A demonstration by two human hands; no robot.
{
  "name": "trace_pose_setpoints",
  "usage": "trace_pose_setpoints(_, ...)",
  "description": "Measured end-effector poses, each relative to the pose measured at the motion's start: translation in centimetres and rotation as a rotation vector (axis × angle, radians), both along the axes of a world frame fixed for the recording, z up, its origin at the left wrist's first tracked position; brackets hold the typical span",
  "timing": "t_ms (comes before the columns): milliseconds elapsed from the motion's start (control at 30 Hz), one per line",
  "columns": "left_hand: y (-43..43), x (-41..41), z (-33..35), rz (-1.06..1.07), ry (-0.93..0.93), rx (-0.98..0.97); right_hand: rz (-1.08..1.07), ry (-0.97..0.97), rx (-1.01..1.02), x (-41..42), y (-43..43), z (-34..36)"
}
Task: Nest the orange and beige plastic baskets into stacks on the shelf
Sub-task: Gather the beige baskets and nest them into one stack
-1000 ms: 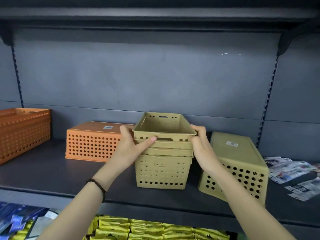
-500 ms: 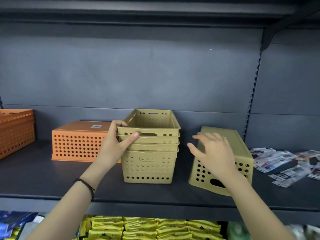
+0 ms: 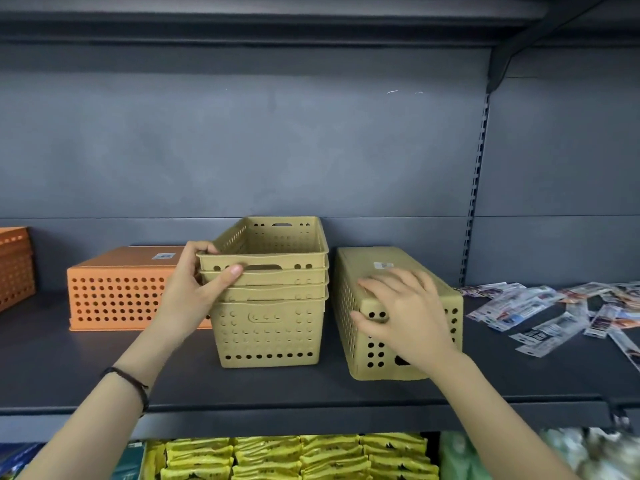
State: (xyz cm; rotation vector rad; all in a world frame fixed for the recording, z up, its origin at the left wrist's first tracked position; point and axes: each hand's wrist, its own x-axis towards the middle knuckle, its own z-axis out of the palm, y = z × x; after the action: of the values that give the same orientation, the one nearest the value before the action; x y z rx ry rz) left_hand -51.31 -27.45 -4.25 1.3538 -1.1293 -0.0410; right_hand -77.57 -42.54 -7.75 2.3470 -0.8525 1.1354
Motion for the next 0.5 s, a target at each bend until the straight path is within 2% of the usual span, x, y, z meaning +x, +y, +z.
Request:
trace_pose_setpoints(67, 0.0, -0.2, 0.0, 0.017, -0.003, 0.002, -0.11, -0.052, 0.008, -0.3, 0.0, -0.6)
trace_pose_setpoints(200, 0.1, -0.4, -0.2, 0.027, 0.01, 0.001, -0.243, -0.144, 0.205, -0.8, 0.3, -2.3)
trace_pose_setpoints(300, 0.1, -0.6, -0.2, 0.012, 0.033, 0.003, -0.239, -0.17, 0.266, -0.8, 0.2, -2.5)
trace_pose_setpoints(500, 0.3, -1.0, 0.0, 0.001, 0.037, 0.006, -0.205, -0.304, 0.198, -0.8, -0.1, -2.6)
